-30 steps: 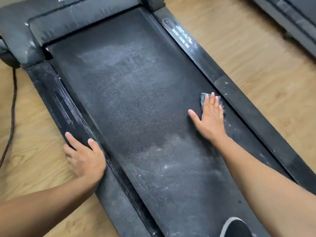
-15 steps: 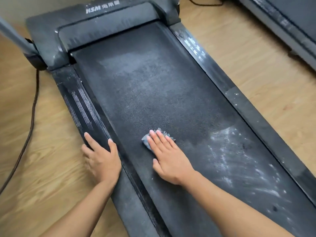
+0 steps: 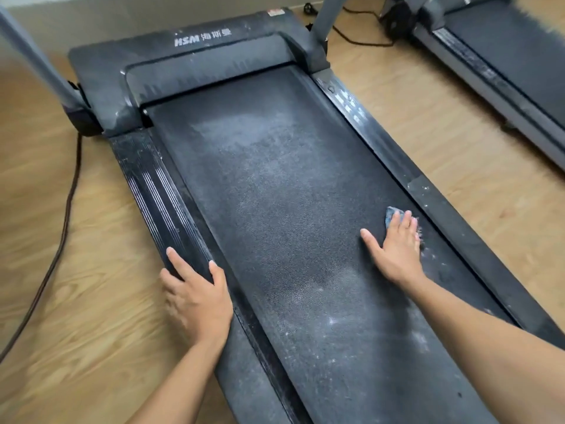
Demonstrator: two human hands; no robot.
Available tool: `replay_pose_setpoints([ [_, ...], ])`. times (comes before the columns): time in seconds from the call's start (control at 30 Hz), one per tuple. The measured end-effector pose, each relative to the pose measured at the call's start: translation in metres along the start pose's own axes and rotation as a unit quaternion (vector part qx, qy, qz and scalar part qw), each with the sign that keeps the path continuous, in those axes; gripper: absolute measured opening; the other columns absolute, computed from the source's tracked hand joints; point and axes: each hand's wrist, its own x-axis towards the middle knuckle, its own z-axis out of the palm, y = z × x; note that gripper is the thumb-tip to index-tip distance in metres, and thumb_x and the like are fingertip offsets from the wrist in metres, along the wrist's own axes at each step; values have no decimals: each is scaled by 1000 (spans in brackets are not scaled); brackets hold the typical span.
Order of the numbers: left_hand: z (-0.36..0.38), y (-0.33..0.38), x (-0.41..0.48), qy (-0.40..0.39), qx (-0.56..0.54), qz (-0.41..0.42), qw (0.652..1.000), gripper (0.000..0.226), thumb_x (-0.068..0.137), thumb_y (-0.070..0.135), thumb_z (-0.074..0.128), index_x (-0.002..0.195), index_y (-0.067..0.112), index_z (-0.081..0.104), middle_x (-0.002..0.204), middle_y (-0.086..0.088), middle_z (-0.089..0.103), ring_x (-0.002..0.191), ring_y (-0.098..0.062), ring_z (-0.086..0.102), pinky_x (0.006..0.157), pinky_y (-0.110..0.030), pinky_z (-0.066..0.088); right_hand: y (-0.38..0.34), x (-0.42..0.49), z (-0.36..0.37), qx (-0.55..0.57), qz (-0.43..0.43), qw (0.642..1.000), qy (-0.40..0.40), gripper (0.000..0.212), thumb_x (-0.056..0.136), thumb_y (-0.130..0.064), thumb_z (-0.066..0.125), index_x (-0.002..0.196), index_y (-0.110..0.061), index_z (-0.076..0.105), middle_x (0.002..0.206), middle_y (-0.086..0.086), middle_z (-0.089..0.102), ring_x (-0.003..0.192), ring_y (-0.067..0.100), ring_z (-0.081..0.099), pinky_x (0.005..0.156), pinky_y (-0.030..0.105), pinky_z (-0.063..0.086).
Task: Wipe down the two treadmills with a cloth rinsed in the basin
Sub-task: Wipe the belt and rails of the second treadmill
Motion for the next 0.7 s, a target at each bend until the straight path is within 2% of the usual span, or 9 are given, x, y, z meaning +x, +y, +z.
replay_pose_setpoints([
  [0.07, 1, 1, 0, 2, 6, 1, 1000, 82, 97, 38, 64, 163, 9, 25, 139, -34, 44, 107, -55, 55, 90, -62, 47, -33, -14, 13, -5, -36, 999, -8, 117, 86, -91, 25, 167, -11, -5, 174, 13, -16, 160, 28, -19, 130, 49, -6],
  [0.17, 1, 2, 1, 4, 3, -1, 1000, 81, 98, 37, 64, 163, 8, 25, 140, -35, 44, 107, -55, 55, 90, -62, 45, -91, -64, 44, -28, -184, 982, -42, 105, 93, -80, 28, 167, -16, -10, 172, 8, -25, 157, 23, -29, 129, 44, -11],
  [0.27, 3, -1, 1, 4, 2, 9, 1000, 80, 100, 37, 63, 163, 8, 25, 141, -35, 44, 107, -55, 55, 90, -62, 45, -133, -137, 77, -54, -353, 929, -99, 95, 99, -62, 40, 167, -12, -5, 172, 9, -22, 157, 23, -28, 130, 45, -7],
  [0.33, 4, -6, 2, 12, 0, 15, 1000, 79, 100, 39, 62, 163, 9, 24, 141, -35, 43, 108, -55, 54, 91, -63, 45, -133, -168, 86, -83, -409, 900, -124, 89, 100, -53, 42, 168, -12, 0, 174, 8, -17, 159, 22, -24, 131, 45, -4],
  [0.43, 4, -9, 5, 9, -14, 24, 1000, 80, 100, 42, 61, 163, 11, 22, 142, -33, 41, 111, -55, 53, 92, -64, 45, -107, -172, 74, -110, -427, 890, -112, 76, 102, -40, 36, 168, -17, 8, 176, 3, -6, 161, 19, -13, 131, 41, 2],
  [0.53, 5, -9, 7, 7, -16, 17, 1000, 81, 100, 43, 61, 164, 12, 22, 142, -31, 41, 114, -55, 52, 93, -64, 44, -86, -170, 60, -131, -402, 897, -127, 74, 98, -33, 30, 168, -20, 12, 176, 0, 0, 162, 19, -7, 131, 40, 9],
  [0.63, 5, -7, 6, 14, -20, 18, 1000, 80, 99, 43, 61, 163, 13, 23, 142, -30, 42, 113, -54, 53, 92, -63, 45, -81, -176, 51, -84, -369, 911, -164, 74, 94, -31, 22, 168, -23, 15, 176, -2, 1, 162, 16, -8, 131, 38, 9],
  [0.7, 6, -6, 6, 18, -20, 10, 1000, 80, 98, 44, 61, 163, 13, 24, 141, -30, 43, 111, -53, 54, 92, -63, 45, -84, -176, 44, -24, -341, 926, -162, 73, 94, -22, 25, 167, -23, 21, 176, -1, 10, 162, 17, 4, 130, 37, 14],
])
